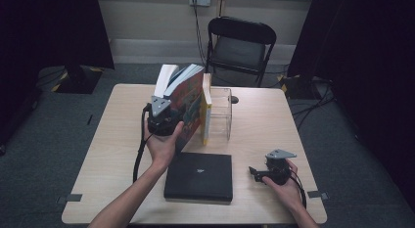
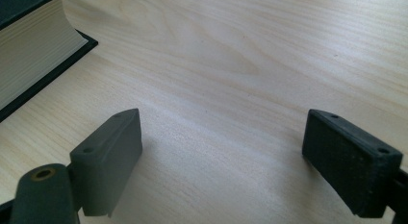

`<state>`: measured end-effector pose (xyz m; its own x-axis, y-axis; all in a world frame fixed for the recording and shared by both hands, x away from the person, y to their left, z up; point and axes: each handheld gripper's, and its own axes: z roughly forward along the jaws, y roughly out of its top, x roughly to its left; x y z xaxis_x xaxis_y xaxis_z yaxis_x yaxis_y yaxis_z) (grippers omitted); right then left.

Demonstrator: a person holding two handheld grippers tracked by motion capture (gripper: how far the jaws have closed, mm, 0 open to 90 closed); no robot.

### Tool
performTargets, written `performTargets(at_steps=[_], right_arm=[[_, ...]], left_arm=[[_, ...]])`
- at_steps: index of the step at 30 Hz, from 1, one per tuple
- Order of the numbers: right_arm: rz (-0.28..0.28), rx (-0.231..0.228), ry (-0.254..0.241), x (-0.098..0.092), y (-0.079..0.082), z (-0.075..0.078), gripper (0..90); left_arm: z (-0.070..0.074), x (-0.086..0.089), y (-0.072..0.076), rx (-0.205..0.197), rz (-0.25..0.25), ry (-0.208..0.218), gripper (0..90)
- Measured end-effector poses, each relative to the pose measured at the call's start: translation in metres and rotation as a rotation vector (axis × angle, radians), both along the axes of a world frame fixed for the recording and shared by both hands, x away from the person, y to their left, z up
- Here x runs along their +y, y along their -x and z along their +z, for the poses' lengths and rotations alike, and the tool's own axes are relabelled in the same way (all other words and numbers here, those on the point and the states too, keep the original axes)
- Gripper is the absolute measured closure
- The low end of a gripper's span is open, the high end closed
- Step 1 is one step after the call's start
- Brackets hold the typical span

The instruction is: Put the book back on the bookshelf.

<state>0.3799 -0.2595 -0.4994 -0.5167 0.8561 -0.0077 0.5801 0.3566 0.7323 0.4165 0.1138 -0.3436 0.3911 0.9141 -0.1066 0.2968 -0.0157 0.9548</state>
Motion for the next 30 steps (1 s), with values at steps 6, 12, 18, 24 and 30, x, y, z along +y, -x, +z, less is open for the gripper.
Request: performTargets(at_steps=[6,12,18,24,30], right_arm=[[0.000,0.000,0.000,0.000,0.000,0.000,13.7],[0.000,0.000,0.000,0.000,0.000,0.000,13.8],[0.000,0.000,0.000,0.000,0.000,0.000,13.8],[0.002,0.000,0.000,0.000,0.000,0.000,13.8],[0.002,0.000,0.000,0.000,0.000,0.000,13.8]], left_arm=[[-0.001,-0.005,-0.014,-0.002,0.025,0.007,74.7],[-0.006,-0.009,-0.030,-0.002,0.060,0.006,74.7],[-0.014,-0.019,-0.041,0.005,0.068,-0.020,74.7],[-0.024,-0.023,-0.049,0.005,0.082,-0.014,74.7],[-0.038,-0.028,-0.052,0.016,0.084,-0.028,74.7]])
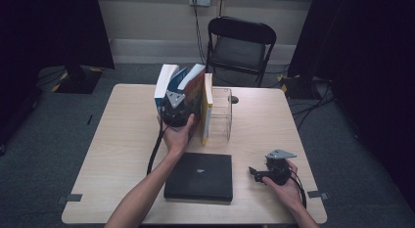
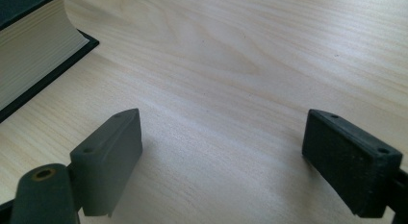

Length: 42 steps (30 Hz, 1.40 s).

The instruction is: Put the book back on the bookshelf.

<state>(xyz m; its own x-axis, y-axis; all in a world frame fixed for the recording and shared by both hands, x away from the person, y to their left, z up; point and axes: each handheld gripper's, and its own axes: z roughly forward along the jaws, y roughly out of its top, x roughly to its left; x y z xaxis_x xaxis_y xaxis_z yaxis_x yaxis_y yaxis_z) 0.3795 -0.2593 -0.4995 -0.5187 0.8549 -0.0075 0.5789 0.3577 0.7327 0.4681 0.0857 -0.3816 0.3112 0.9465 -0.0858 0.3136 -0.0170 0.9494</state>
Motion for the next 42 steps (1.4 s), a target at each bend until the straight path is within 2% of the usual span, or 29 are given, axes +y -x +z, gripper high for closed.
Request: performTargets(at_steps=[4,9,15,17,20,21,24,31,35,38,41,42], right_arm=[[0.002,-0.001,0.000,0.000,0.000,0.000,13.8],[0.004,-0.001,0.000,0.000,0.000,0.000,13.8],[0.004,0.000,0.000,0.000,0.000,0.000,13.8],[0.004,0.000,0.000,0.000,0.000,0.000,13.8],[0.004,-0.001,0.000,0.000,0.000,0.000,13.8],[0.004,0.000,0.000,0.000,0.000,0.000,13.8],[0.004,-0.001,0.000,0.000,0.000,0.000,13.8],[0.004,-0.001,0.000,0.000,0.000,0.000,13.8],[0.004,-0.002,0.000,0.000,0.000,0.000,13.8],[0.004,-0.001,0.000,0.000,0.000,0.000,13.8],[0.003,-0.001,0.000,0.000,0.000,0.000,13.8],[0.004,-0.001,0.000,0.000,0.000,0.000,13.8]], left_arm=[[-0.006,-0.001,-0.001,-0.003,0.003,-0.003,74.6],[-0.011,0.000,0.002,-0.028,-0.007,-0.007,74.6],[-0.014,0.002,0.009,-0.017,-0.030,-0.006,73.4],[-0.015,0.004,0.012,-0.028,-0.044,0.004,72.6],[-0.014,0.008,0.015,-0.020,-0.052,-0.006,72.4],[-0.014,0.009,0.016,-0.020,-0.050,0.011,72.1],[-0.014,0.010,0.019,-0.020,-0.062,0.004,71.2],[-0.010,0.014,0.024,-0.011,-0.101,0.017,65.3],[-0.006,0.018,0.027,-0.018,-0.125,0.047,60.8],[-0.002,0.022,0.030,-0.021,-0.139,0.047,59.5],[0.005,0.026,0.035,-0.047,-0.158,0.060,56.5],[0.007,0.026,0.035,-0.041,-0.166,0.061,54.8]])
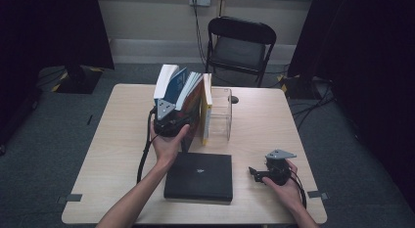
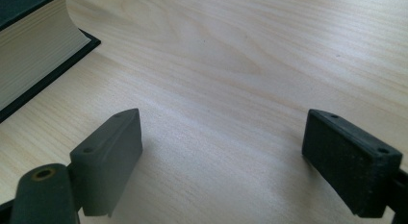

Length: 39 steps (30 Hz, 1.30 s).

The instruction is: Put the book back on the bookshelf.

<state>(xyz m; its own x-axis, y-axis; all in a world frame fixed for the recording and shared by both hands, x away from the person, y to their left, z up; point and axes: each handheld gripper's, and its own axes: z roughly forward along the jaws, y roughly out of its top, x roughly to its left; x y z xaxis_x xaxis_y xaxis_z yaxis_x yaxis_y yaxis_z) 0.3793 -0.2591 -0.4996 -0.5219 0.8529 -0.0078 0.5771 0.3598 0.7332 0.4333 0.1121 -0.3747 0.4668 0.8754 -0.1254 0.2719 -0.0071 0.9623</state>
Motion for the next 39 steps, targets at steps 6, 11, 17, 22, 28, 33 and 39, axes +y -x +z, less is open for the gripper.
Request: performTargets(at_steps=[6,11,17,22,28,33,39], right_arm=[[0.000,0.000,0.000,0.000,0.000,0.000,13.8],[0.000,0.000,0.000,0.000,0.000,0.000,13.8],[0.000,0.000,0.000,0.000,0.000,0.000,13.8],[0.001,0.000,0.000,0.000,0.000,0.000,13.8],[0.001,0.000,0.000,0.000,0.000,0.000,13.8],[0.001,0.000,0.000,0.000,0.000,0.000,13.8],[0.003,0.000,0.000,0.000,0.000,0.000,13.8]], left_arm=[[0.015,0.005,0.003,-0.010,-0.031,-0.013,52.7],[0.023,0.006,0.008,-0.002,-0.056,-0.041,51.2],[0.032,0.008,0.009,0.016,-0.087,-0.065,48.0],[0.036,0.008,0.008,0.064,-0.123,-0.078,44.8],[0.044,0.008,0.007,0.086,-0.131,-0.088,42.7],[0.056,0.008,0.006,0.095,-0.141,-0.113,41.6],[0.072,0.006,-0.003,0.186,-0.165,-0.164,41.2]])
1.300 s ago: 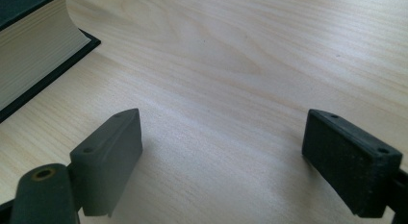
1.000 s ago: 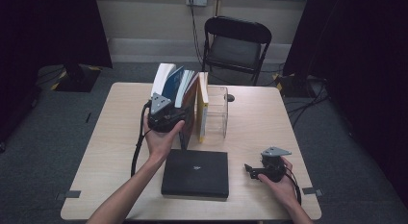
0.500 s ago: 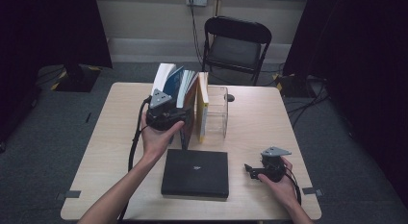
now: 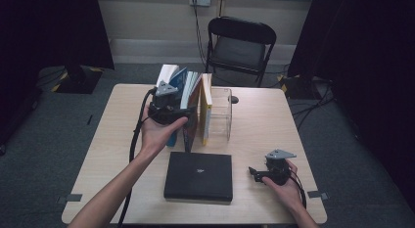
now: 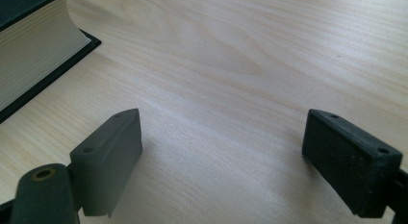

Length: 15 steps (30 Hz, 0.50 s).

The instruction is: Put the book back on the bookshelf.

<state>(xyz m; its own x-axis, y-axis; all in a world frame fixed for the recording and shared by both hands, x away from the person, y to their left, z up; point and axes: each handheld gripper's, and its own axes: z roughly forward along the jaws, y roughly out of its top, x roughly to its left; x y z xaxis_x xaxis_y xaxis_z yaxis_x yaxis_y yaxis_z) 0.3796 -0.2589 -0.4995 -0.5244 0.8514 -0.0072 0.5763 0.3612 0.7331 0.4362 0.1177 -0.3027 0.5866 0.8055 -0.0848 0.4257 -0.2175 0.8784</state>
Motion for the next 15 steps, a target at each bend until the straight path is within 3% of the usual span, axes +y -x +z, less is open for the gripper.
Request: performTargets(at_steps=[3,7,9,10,12,14,15], right_arm=[[0.000,0.000,0.000,0.000,0.000,0.000,13.8],[0.000,0.000,0.000,0.000,0.000,0.000,13.8],[0.000,0.000,0.000,0.000,0.000,0.000,13.8],[0.000,0.000,0.000,0.000,0.000,0.000,13.8],[0.000,0.000,0.000,0.000,0.000,0.000,13.8],[0.000,0.000,0.000,0.000,0.000,0.000,13.8],[0.001,0.000,0.000,0.000,0.000,0.000,13.8]], left_arm=[[0.006,-0.002,-0.003,0.019,0.005,-0.022,40.4],[0.016,-0.001,-0.011,0.082,0.033,-0.019,42.2],[0.022,0.000,-0.020,0.154,0.017,-0.010,42.5],[0.024,-0.001,-0.024,0.190,0.021,-0.034,42.2],[0.028,-0.004,-0.031,0.210,0.039,-0.057,43.1],[0.029,-0.008,-0.039,0.274,0.043,-0.083,43.1],[0.030,-0.009,-0.041,0.273,0.062,-0.089,43.1]])
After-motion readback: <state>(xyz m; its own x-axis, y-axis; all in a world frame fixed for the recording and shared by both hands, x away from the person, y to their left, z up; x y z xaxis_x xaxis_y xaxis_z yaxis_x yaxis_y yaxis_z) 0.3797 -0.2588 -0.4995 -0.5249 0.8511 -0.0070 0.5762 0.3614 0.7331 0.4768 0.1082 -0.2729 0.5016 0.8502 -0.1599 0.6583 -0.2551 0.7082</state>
